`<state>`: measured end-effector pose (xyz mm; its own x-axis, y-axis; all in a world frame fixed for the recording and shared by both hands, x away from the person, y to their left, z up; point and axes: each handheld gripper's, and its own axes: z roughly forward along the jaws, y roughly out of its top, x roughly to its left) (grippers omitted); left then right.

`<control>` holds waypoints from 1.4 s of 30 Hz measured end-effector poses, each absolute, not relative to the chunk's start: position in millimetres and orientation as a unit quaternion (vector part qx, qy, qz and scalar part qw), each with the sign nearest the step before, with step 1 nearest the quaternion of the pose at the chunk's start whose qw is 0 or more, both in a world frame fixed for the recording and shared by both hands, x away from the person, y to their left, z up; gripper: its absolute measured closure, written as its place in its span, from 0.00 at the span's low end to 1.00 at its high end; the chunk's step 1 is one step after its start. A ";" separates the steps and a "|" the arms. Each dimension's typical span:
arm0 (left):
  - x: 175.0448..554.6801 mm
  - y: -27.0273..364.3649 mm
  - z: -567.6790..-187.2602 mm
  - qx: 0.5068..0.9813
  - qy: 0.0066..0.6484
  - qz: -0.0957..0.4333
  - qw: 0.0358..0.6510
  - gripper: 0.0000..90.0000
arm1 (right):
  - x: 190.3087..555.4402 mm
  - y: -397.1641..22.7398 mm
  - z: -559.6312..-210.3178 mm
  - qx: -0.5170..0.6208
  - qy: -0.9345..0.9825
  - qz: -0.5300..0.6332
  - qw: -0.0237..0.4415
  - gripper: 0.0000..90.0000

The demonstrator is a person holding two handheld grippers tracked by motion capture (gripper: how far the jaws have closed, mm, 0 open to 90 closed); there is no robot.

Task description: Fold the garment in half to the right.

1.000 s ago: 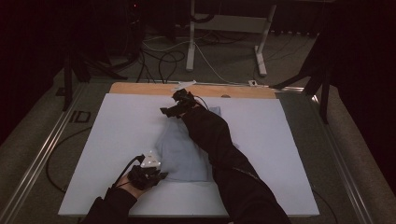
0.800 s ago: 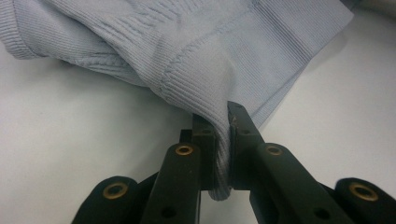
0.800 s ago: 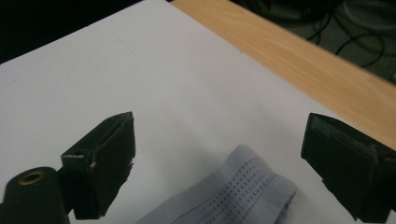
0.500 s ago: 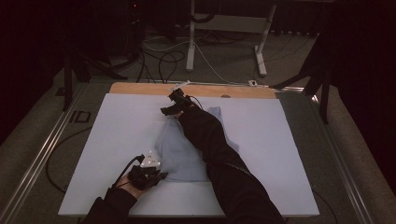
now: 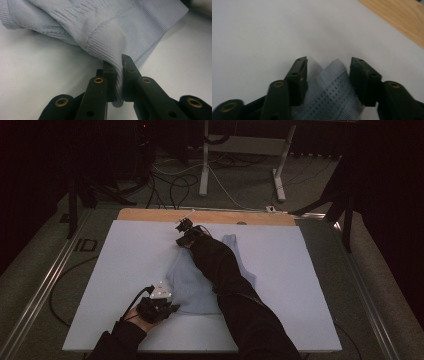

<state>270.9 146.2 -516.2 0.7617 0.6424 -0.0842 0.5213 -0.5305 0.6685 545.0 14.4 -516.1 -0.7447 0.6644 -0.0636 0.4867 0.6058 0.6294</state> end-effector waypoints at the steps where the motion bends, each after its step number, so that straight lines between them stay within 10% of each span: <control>1: 271.0 146.1 -516.0 0.871 0.333 0.086 0.350 0.95 | 545.0 15.2 -517.1 0.322 0.886 0.296 0.150 0.57; 17: 271.5 146.0 -517.5 0.871 0.337 0.085 0.347 0.95 | 540.8 19.6 -516.2 0.300 0.900 0.264 0.175 0.93; 42: 270.5 142.9 -499.1 0.870 0.332 0.079 0.355 0.95 | 535.0 1.3 -471.2 0.300 0.883 0.311 0.180 0.94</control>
<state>270.5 142.9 -499.1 0.7667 0.6344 -0.0986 0.5223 -0.5270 0.6704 535.0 1.3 -471.2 -0.7548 0.6427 -0.1314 0.4183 0.6258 0.6583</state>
